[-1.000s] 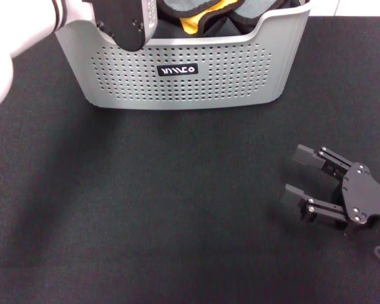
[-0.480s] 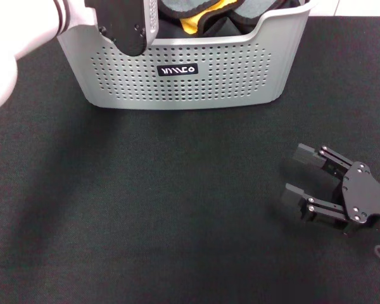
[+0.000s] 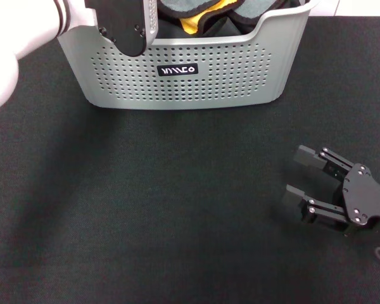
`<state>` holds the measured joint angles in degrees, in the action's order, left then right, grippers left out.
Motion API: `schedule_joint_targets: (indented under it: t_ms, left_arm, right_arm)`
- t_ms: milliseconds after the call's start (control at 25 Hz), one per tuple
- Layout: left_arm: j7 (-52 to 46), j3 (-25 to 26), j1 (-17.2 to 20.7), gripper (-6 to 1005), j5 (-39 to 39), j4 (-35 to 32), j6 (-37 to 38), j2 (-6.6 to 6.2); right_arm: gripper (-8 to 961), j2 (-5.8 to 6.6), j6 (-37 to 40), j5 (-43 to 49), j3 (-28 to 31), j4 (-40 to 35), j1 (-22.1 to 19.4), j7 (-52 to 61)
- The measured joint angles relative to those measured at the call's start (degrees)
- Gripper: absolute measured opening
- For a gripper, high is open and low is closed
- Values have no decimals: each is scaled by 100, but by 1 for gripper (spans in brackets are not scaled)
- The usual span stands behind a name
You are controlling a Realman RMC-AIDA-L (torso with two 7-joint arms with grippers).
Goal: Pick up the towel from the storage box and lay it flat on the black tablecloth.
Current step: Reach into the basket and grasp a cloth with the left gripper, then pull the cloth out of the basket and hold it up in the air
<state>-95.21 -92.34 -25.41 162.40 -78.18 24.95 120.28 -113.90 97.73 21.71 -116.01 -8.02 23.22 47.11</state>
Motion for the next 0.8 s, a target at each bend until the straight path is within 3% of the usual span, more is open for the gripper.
schedule_joint_targets:
  t_ms: [240,640,800]
  left_arm:
    - [-389,36,128,4,-5,-282,-47,20]
    - [-1533,1,780,2,-376,-2186,81,18]
    - [-2170,74,805,2,-358,-2807,482,12]
  right_arm:
    - [819,-8,43,0,0,47,-9,0]
    - [816,29,136,2,179,17,40,-221]
    - [815,36,217,13,294,-157,133,-794]
